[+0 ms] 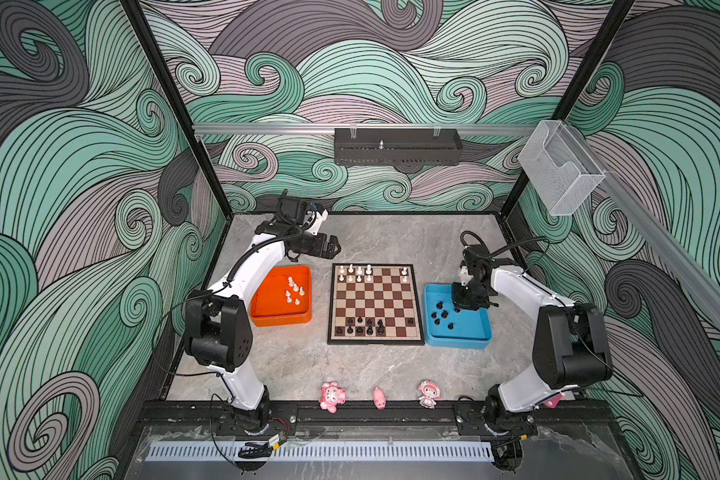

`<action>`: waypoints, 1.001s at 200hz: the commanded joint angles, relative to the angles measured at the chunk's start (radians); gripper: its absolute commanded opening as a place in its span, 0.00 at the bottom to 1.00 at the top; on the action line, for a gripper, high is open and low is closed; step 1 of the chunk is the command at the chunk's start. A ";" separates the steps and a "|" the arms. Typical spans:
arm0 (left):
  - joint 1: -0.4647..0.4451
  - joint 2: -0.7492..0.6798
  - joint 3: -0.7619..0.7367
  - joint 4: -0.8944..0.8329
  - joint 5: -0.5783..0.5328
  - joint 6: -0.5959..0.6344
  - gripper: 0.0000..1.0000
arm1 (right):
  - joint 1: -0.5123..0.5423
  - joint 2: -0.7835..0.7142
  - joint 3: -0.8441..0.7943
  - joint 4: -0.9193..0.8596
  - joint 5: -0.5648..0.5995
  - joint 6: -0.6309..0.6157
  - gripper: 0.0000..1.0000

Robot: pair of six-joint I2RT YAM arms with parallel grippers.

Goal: Set up the chess pieces on the board
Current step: 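Lower the right gripper into the blue bin and grasp a black piece, then carry the black piece with the right gripper over the board's near edge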

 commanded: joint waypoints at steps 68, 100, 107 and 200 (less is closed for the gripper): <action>-0.004 0.015 0.024 -0.019 -0.035 0.020 0.99 | 0.324 -0.147 0.122 -0.200 -0.006 0.109 0.15; -0.004 0.013 0.024 -0.019 -0.041 0.021 0.99 | 0.477 -0.137 0.100 -0.192 0.001 0.195 0.15; -0.004 0.012 0.024 -0.019 -0.041 0.021 0.99 | 0.499 -0.130 0.095 -0.185 0.007 0.208 0.15; -0.004 0.006 0.020 -0.017 -0.048 0.022 0.99 | 0.596 -0.034 0.001 -0.068 0.050 0.292 0.15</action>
